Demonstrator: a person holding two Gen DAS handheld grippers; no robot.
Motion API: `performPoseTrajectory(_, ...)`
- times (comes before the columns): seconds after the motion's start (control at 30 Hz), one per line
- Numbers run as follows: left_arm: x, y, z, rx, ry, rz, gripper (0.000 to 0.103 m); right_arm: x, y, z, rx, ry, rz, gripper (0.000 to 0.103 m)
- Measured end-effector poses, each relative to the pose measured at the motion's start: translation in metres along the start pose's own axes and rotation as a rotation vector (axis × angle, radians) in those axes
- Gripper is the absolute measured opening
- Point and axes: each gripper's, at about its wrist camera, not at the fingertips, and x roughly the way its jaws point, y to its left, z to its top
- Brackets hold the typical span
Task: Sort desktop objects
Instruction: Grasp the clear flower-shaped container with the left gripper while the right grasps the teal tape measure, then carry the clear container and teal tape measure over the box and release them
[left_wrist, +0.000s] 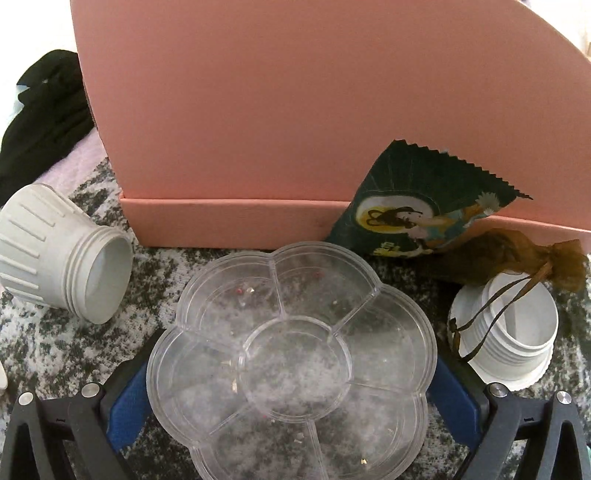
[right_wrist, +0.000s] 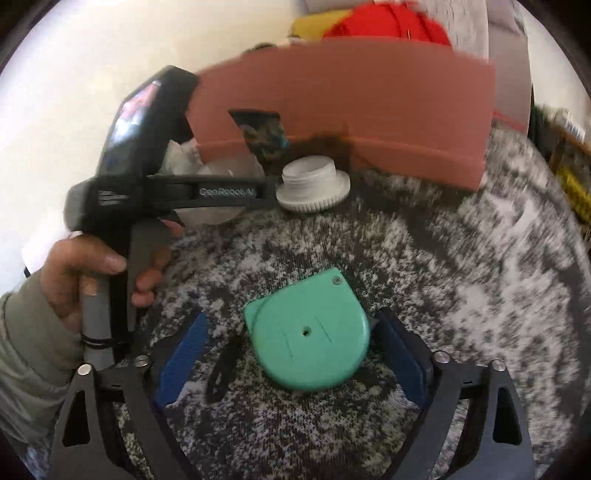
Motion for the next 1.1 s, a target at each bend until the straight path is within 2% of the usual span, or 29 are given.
performPoseTrajectory(0.07,0.001,-0.003,-0.001,0.007,0.003,0.012,0.103,0.004,0.002,0.003,-0.011,0.006,-0.013,0.098)
performPoseTrajectory(0.17,0.0,-0.006,-0.004,0.004,0.001,0.012,0.103,0.016,0.016,0.006,-0.078,0.048,-0.1,0.098)
performPoseTrajectory(0.23,0.0,-0.007,-0.006,0.002,0.0,0.012,0.103,0.018,0.019,0.006,-0.094,0.052,-0.117,0.096)
performPoseTrajectory(0.27,-0.001,-0.008,-0.007,0.001,0.0,0.012,0.103,0.017,0.015,0.007,-0.079,0.046,-0.11,0.094)
performPoseTrajectory(0.33,-0.001,-0.01,-0.009,-0.001,-0.002,0.012,0.103,0.013,0.008,0.007,-0.043,0.023,-0.125,0.071)
performPoseTrajectory(0.43,-0.006,-0.015,-0.014,-0.01,0.0,0.033,0.102,0.006,0.001,0.006,-0.016,-0.006,-0.113,0.07)
performPoseTrajectory(0.5,-0.014,-0.021,-0.021,-0.016,0.009,0.05,0.102,-0.001,0.007,0.001,-0.048,-0.007,-0.132,0.07)
performPoseTrajectory(0.63,-0.045,-0.03,-0.049,-0.035,0.022,0.017,0.102,-0.019,0.011,-0.013,-0.063,0.008,-0.139,0.07)
performPoseTrajectory(0.73,-0.085,-0.041,-0.075,-0.018,-0.002,0.0,0.102,-0.036,0.003,-0.011,0.003,-0.009,-0.114,0.07)
performPoseTrajectory(0.83,-0.123,-0.052,-0.083,0.005,-0.042,0.0,0.102,-0.052,-0.009,-0.008,0.076,-0.059,-0.09,0.07)
performPoseTrajectory(1.03,-0.183,-0.07,-0.05,0.105,-0.155,0.028,0.102,-0.086,-0.025,-0.011,0.164,-0.138,-0.083,0.07)
performPoseTrajectory(1.1,-0.191,-0.067,-0.037,0.118,-0.179,0.026,0.102,-0.099,-0.03,-0.013,0.194,-0.166,-0.086,0.07)
